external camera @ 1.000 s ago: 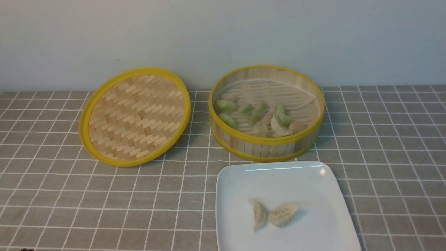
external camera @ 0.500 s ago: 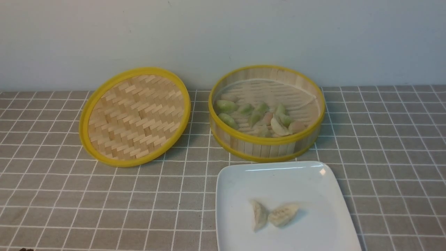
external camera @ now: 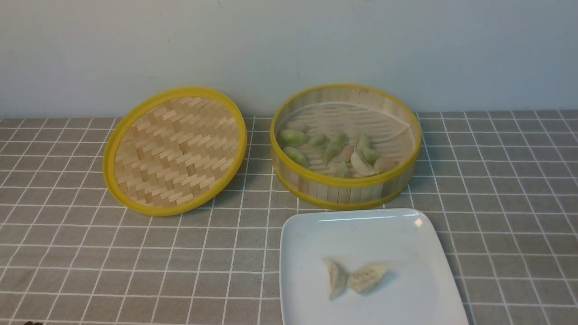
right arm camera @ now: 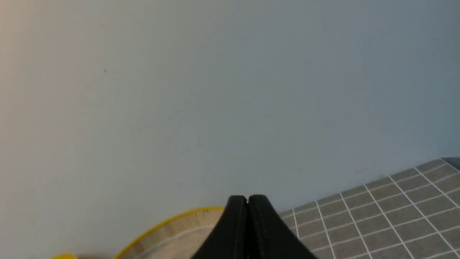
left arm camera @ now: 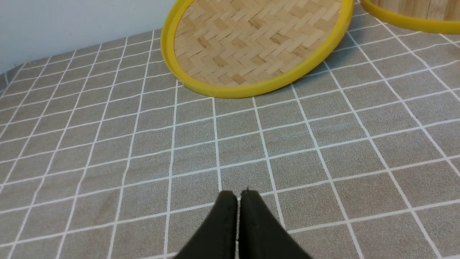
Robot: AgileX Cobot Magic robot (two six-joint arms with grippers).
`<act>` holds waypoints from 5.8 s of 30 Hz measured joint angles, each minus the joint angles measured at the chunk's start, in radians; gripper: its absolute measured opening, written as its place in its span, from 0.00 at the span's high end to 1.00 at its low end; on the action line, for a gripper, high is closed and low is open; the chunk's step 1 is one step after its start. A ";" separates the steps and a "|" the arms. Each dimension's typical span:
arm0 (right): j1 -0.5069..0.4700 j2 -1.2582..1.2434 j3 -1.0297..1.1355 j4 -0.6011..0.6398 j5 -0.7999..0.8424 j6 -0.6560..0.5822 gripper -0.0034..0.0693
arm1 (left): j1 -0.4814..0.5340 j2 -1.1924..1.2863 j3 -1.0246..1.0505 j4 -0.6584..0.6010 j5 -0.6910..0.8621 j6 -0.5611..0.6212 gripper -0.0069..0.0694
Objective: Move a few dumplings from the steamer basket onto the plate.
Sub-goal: Use the right arm to grab a dumpling from inside the steamer, then use the right arm to put the dumpling into the plate, then use the left arm to grab a dumpling from the steamer
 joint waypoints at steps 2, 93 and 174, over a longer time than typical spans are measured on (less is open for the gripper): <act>0.000 0.073 -0.080 -0.028 0.085 -0.028 0.97 | 0.000 0.000 0.000 0.000 0.000 0.000 0.92; 0.348 2.022 -1.780 -0.176 0.833 -0.247 0.51 | 0.000 0.000 -0.003 -0.577 -0.283 -0.230 0.92; 0.348 1.366 -0.588 0.396 0.676 -0.620 0.25 | -0.418 2.423 -2.214 -0.226 0.433 -0.006 0.38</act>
